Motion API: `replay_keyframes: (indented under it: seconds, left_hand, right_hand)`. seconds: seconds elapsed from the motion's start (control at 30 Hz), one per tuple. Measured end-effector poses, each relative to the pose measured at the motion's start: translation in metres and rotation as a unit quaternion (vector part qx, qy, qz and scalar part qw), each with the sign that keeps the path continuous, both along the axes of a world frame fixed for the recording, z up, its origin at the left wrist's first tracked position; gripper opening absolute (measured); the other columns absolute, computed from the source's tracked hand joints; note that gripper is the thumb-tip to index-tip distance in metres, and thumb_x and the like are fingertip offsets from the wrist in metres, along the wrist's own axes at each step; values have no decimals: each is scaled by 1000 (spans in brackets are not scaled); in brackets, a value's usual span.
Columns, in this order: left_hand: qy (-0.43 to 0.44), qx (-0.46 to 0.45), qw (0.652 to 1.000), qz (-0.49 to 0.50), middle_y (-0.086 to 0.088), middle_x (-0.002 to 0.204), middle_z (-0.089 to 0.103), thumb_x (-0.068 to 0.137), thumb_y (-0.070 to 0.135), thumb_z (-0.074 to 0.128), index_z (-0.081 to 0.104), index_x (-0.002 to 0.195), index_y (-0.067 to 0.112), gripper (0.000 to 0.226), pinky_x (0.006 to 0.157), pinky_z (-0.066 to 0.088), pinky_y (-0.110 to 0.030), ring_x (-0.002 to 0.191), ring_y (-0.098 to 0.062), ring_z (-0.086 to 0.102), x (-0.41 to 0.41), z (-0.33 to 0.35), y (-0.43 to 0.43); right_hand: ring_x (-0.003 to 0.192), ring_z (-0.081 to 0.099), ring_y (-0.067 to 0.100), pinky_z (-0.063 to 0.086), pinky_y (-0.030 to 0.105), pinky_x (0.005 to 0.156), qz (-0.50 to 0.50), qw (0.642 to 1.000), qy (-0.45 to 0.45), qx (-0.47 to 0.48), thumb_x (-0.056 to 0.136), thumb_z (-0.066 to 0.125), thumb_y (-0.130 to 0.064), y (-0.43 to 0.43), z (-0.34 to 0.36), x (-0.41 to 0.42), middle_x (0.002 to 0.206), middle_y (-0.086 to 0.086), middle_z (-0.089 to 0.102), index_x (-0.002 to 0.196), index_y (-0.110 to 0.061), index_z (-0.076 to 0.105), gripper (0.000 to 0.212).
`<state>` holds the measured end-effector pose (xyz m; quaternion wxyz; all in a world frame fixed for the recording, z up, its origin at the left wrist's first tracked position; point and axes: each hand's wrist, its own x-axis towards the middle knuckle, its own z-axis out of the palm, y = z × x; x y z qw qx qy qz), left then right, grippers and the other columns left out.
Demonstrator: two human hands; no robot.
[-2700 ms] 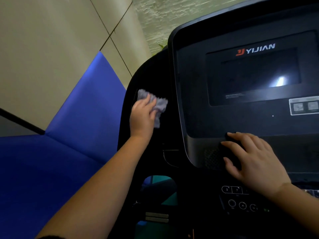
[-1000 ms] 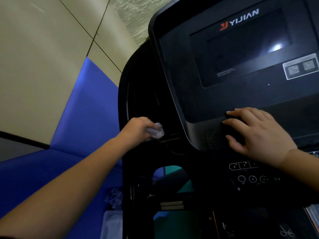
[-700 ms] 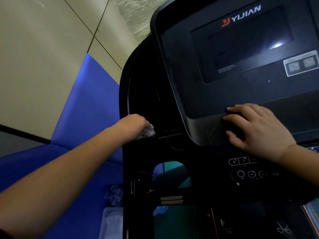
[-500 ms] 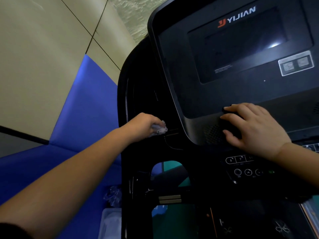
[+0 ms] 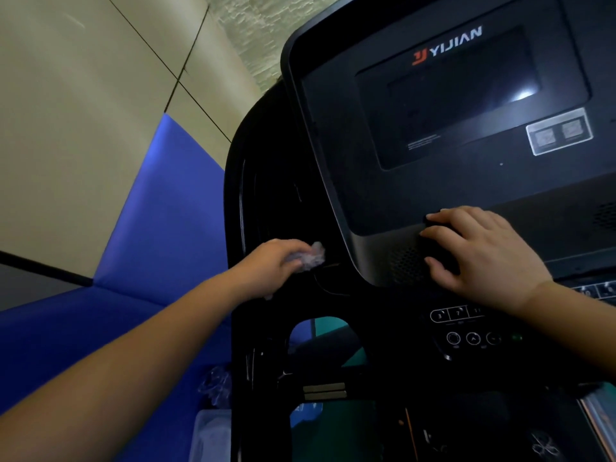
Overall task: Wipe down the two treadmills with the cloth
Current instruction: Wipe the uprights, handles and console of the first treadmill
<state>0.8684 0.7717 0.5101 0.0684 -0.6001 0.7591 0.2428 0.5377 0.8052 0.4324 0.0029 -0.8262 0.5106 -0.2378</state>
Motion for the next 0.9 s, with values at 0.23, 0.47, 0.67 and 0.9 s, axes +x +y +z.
replay_keyframes:
  seconds: [0.23,0.47,0.67,0.9]
  left_hand:
    - [57,-119,991,1,4,111,57,98,21,48,57,119,19,24,94,39,-32,110,-16,47,-37,-21,19]
    - [-97,-225,969,-20,-5,98,67,88,17,63,69,110,19,23,73,47,-39,90,-29,54,38,-6,44]
    - [-139,-313,939,-29,-14,101,59,78,6,72,70,109,13,32,63,50,-40,82,-36,54,77,-14,55]
    - [-244,-443,851,-141,-11,100,63,81,17,61,65,108,15,27,56,44,-37,82,-30,44,67,22,-43]
  right_hand:
    - [110,54,32,41,43,89,-4,1000,-2,-17,82,48,-44,1,0,2,119,9,60,108,-13,67,44]
    - [110,53,33,42,45,89,-1,1000,-1,-19,82,51,-42,0,1,2,120,10,60,109,-12,66,43]
    - [110,54,34,43,47,90,2,1000,-2,-16,82,50,-42,0,0,1,119,11,59,110,-11,66,45]
    - [110,54,35,44,47,90,3,1000,3,-14,82,53,-41,-2,-1,1,119,11,59,110,-11,66,43]
